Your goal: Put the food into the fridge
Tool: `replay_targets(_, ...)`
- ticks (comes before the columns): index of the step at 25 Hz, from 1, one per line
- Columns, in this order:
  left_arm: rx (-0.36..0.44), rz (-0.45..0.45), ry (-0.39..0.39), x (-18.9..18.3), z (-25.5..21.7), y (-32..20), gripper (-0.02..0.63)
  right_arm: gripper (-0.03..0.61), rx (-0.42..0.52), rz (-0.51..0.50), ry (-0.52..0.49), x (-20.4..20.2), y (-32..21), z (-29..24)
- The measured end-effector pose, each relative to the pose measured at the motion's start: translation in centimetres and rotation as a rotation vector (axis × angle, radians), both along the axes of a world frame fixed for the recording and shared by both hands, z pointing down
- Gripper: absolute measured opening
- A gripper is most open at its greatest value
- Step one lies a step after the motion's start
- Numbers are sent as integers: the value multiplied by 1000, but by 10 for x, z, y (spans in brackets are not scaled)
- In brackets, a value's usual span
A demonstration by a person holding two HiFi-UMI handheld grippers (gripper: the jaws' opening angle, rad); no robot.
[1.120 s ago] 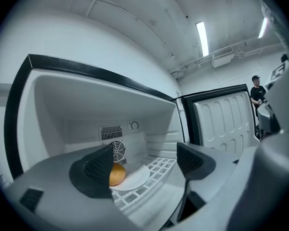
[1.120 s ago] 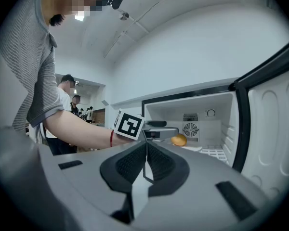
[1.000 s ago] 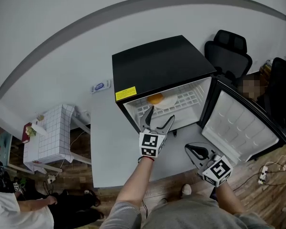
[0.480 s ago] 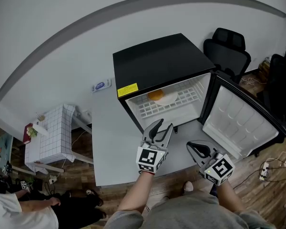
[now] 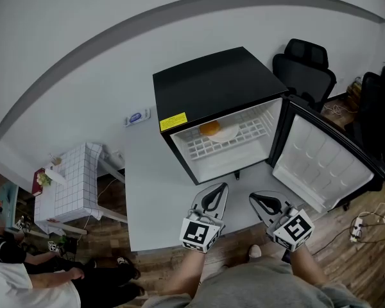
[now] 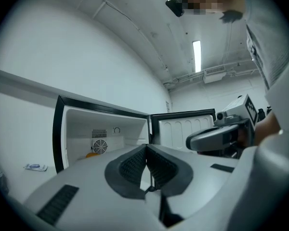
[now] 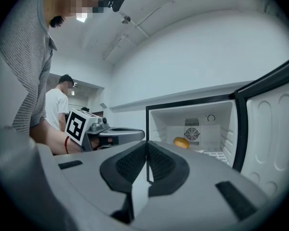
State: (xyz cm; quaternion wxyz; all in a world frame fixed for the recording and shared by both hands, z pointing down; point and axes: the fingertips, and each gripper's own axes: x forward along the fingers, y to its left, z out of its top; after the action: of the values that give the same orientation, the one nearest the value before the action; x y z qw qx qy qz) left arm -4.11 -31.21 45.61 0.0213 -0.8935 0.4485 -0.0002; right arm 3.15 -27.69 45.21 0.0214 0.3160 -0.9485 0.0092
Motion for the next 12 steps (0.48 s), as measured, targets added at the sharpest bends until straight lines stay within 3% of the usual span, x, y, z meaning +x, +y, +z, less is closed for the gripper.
replay_targets(7, -23, 48, 59, -1, 3, 51, 11, 14, 26, -4, 8, -1, 6, -6)
replay_targets(12, -22, 52, 76, -6, -3, 56, 11, 12, 39, -11, 25, -1, 8, -9)
